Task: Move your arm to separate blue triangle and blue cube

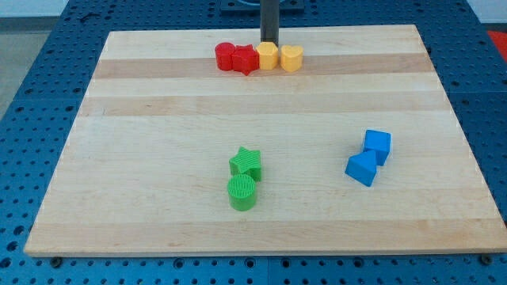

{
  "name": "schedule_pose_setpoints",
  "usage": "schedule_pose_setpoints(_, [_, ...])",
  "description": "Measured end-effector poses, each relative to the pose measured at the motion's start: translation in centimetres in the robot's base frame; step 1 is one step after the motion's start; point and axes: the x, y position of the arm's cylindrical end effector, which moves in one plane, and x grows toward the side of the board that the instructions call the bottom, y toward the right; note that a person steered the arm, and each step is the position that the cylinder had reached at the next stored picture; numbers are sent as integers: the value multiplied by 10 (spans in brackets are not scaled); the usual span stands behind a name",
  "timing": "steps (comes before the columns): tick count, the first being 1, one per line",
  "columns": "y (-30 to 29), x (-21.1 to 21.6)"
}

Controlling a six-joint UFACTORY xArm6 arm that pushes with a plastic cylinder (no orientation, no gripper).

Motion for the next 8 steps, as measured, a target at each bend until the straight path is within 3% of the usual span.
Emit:
schedule_pose_setpoints(3, [0, 2])
schedule_pose_setpoints(6, [67, -19])
schedule_pose_setpoints(8, [178, 5])
